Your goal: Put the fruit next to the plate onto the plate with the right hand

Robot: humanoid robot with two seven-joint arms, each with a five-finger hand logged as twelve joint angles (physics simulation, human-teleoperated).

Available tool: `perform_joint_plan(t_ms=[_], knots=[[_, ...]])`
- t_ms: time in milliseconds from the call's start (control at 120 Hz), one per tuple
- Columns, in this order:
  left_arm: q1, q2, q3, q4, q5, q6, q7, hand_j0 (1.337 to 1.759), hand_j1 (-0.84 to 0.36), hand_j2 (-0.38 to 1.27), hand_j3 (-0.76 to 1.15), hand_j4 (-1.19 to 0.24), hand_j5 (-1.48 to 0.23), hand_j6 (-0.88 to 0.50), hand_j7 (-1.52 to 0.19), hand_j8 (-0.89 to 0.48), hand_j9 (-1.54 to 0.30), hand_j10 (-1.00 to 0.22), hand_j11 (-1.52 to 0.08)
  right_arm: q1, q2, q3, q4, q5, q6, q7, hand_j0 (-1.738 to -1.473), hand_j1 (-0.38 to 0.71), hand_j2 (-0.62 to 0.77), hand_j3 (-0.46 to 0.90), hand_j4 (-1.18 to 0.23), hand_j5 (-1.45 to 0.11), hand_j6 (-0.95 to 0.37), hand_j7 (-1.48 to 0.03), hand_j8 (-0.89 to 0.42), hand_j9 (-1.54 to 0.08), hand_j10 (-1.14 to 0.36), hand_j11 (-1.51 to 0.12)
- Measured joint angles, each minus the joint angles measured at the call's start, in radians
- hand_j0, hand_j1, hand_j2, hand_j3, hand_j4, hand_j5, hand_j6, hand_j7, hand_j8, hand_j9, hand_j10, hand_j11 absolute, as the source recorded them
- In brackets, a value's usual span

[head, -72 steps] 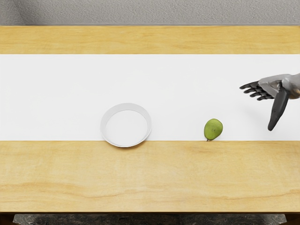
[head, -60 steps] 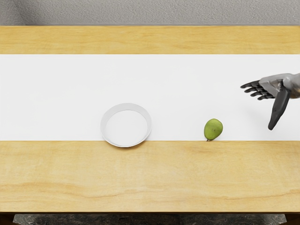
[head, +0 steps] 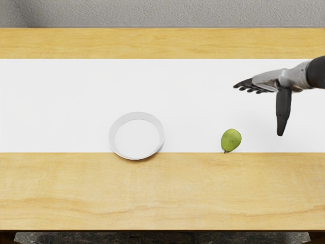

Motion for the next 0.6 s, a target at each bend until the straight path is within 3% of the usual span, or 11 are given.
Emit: perform_joint_plan(t_ms=[83, 308, 600], knots=[[0.000, 0.000, 0.000, 0.000, 0.000, 0.000, 0.000, 1.658, 0.33, 0.00, 0.00, -0.02, -0.02, -0.02, -0.02, -0.02, -0.02, -0.02, -0.02, -0.010, 0.029, 0.002, 0.055, -0.088, 0.000, -0.003, -1.658, -0.35, 0.00, 0.00, 0.00, 0.00, -0.01, 0.00, 0.00, 0.00, 0.00, 0.00], [0.000, 0.000, 0.000, 0.000, 0.000, 0.000, 0.000, 1.658, 0.33, 0.00, 0.00, -0.02, -0.02, -0.02, -0.02, -0.02, -0.02, -0.02, -0.02, -0.134, 0.178, 0.006, 0.085, -0.333, -0.042, -0.005, -1.658, -0.35, 0.00, 0.00, 0.00, 0.00, 0.00, 0.00, 0.00, 0.00, 0.00, 0.00], [0.000, 0.000, 0.000, 0.000, 0.000, 0.000, 0.000, 1.658, 0.33, 0.00, 0.00, -0.02, -0.02, -0.02, -0.02, -0.02, -0.02, -0.02, -0.02, -0.266, 0.233, 0.011, 0.101, -0.506, -0.190, -0.006, -1.658, -0.35, 0.00, 0.00, 0.00, 0.00, -0.01, 0.00, 0.00, 0.00, 0.00, 0.00]])
